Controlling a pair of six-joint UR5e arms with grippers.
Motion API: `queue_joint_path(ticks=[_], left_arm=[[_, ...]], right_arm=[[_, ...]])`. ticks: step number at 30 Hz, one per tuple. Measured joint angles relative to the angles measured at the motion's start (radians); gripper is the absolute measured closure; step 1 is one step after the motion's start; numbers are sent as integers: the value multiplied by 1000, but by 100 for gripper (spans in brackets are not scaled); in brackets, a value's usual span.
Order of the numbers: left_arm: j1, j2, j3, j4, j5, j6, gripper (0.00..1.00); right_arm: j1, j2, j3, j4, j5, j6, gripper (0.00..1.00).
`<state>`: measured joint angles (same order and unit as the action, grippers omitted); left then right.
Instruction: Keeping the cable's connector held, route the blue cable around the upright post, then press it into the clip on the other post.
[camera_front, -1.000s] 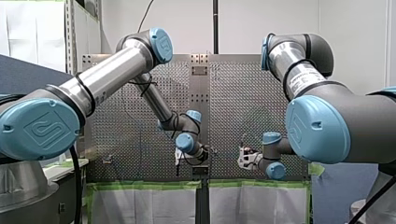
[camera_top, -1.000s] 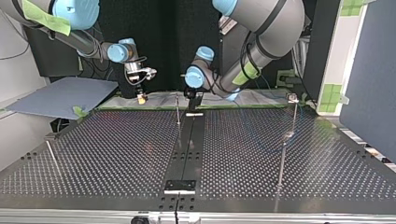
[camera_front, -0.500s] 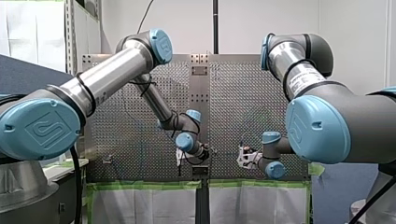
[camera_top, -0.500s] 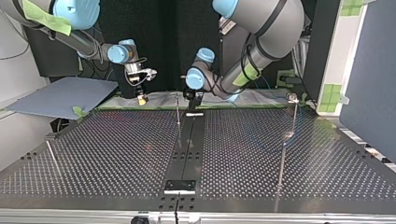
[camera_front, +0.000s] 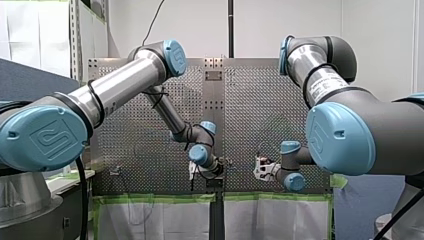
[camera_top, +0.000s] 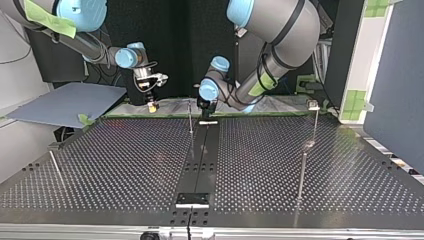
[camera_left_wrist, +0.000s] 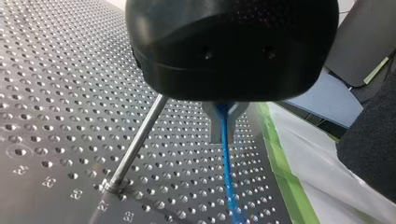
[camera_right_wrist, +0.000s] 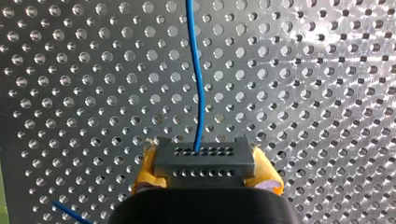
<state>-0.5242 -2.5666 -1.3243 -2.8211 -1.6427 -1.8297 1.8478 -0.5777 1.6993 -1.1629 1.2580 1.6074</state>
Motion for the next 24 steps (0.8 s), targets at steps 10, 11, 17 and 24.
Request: queue_joint_path(ticks=[10, 11, 17, 24], left_arm=[[17, 0, 4, 4, 47, -4, 100], [20, 0, 6, 5, 51, -8, 100], [26, 0, 33, 1, 69, -45, 100], [28, -1, 81, -4, 48, -88, 100]], right_arm=[[-2, 0, -17, 10, -1, 2, 100], [-2, 0, -20, 12, -1, 2, 100], [-2, 0, -34, 17, 0, 9, 100], [-4, 0, -54, 20, -1, 17, 100]])
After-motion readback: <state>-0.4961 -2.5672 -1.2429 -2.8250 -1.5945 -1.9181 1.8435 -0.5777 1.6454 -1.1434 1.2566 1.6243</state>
